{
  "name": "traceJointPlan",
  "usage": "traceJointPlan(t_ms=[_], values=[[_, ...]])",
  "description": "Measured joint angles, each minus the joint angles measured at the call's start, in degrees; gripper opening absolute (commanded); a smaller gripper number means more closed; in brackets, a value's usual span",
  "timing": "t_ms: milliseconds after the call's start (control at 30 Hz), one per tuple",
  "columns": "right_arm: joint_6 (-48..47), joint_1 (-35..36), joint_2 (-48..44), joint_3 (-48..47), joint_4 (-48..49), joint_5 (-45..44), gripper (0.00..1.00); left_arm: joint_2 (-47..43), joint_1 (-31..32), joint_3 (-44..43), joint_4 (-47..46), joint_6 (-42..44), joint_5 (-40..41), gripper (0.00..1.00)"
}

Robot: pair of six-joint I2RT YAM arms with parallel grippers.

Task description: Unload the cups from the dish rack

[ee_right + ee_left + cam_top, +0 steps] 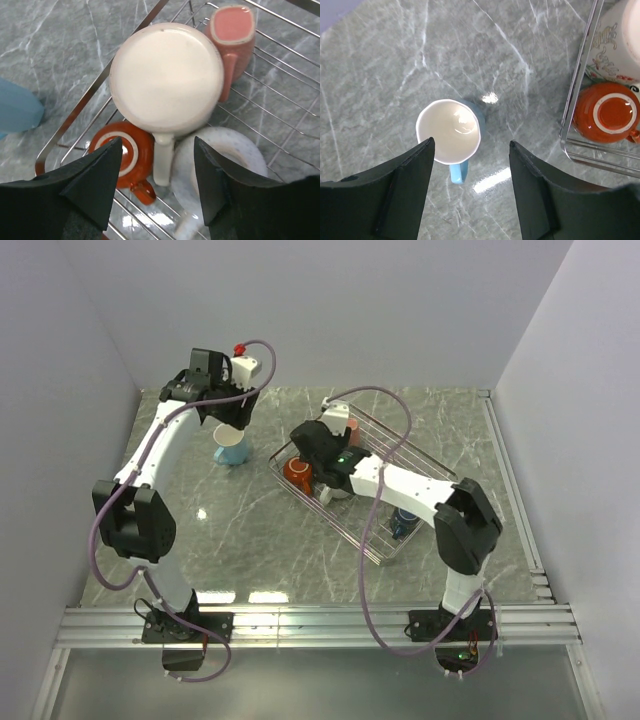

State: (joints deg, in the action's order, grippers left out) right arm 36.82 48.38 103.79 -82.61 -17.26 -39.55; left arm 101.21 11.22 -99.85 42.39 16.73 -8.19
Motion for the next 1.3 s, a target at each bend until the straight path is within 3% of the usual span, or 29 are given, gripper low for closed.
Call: traceJointPlan(t_ms=[233,767,1167,1267,1300], values=[[0.42,0.0,5.62,-4.5,-3.43,-0.37,0.64,-0.61,-0.28,1.95,-0.24,0.04,-1.05,0.66],[0.44,-1.18,8.17,-4.5,-3.63,0.26,0.57,-1.42,-0.59,1.95,-0.81,0.04,-3.06,0.66],[-0.22,-1.4,9.09,-4.81,-4.9,1.44,0.26,-1.64,-0.59,1.92,-0.79,0.07,-3.56,0.66],[0.22,-1.77,9.07,-4.68,-4.85,1.64,0.13,-1.66,-0.59,1.92,-0.79,0.07,-3.61,0.66],[0.22,-1.88,9.01,-4.61,-4.66,1.75,0.04,-1.68,-0.59,1.92,-0.76,0.07,-3.67,0.66]])
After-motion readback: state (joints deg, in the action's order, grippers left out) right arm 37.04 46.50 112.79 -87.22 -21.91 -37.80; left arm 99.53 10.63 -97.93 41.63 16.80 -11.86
